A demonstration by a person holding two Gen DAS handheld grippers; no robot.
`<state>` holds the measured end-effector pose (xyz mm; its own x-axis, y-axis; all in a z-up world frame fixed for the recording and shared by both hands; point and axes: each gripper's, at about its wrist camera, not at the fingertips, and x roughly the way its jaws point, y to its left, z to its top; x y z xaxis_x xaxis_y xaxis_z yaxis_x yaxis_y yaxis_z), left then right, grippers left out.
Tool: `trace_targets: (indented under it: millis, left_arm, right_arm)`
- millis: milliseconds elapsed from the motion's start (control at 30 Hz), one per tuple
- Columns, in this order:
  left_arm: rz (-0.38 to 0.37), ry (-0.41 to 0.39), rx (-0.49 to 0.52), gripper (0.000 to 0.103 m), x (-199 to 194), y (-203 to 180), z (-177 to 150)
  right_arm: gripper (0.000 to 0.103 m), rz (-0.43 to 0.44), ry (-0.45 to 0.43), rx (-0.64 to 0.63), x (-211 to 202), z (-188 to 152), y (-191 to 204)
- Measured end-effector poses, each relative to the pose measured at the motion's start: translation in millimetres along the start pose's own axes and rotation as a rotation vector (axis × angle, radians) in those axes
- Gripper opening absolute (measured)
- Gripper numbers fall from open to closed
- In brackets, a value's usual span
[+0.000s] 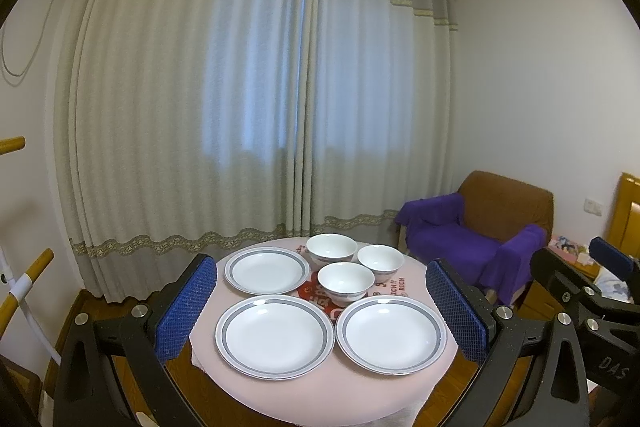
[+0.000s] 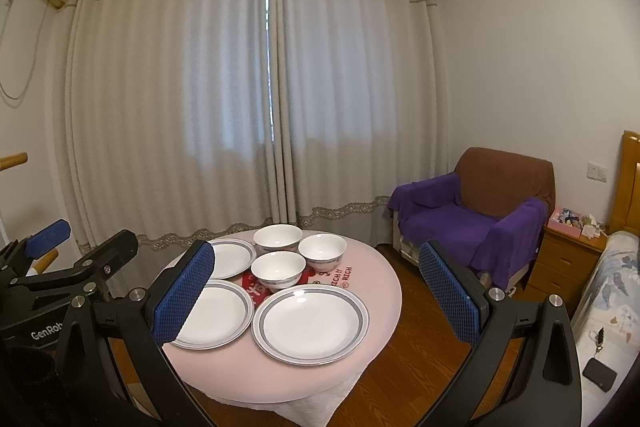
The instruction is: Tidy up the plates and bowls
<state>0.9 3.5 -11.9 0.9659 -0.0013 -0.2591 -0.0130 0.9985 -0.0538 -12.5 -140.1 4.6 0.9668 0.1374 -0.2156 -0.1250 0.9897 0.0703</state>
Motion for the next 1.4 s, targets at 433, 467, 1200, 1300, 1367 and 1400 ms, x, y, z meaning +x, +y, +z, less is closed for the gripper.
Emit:
trace_targets:
  millis: [433, 467, 1200, 1300, 1367, 1400]
  left_arm:
    - [0.002, 0.0, 0.0, 0.102, -5, 2, -2]
    - [0.002, 0.0, 0.0, 0.102, -5, 2, -2]
    - [0.016, 0.087, 0.042, 0.102, 37, -12, -7]
    - [0.023, 0.114, 0.03, 0.102, 63, -16, -7]
    - [0.019, 0.136, 0.014, 0.102, 85, -17, -8]
    - [0.024, 0.146, 0.01, 0.102, 98, -19, -7]
  right_arm:
    - [0.103, 0.008, 0.002, -0.006, -1, -3, 3]
    - [0.103, 0.009, 0.002, -0.004, -1, -3, 3]
    - [0.103, 0.038, 0.093, 0.057, 55, -23, -32]
    - [0.103, 0.044, 0.135, 0.073, 85, -35, -48]
    - [0.103, 0.046, 0.162, 0.078, 105, -42, -57]
    - [0.103, 0.049, 0.179, 0.08, 119, -47, -63]
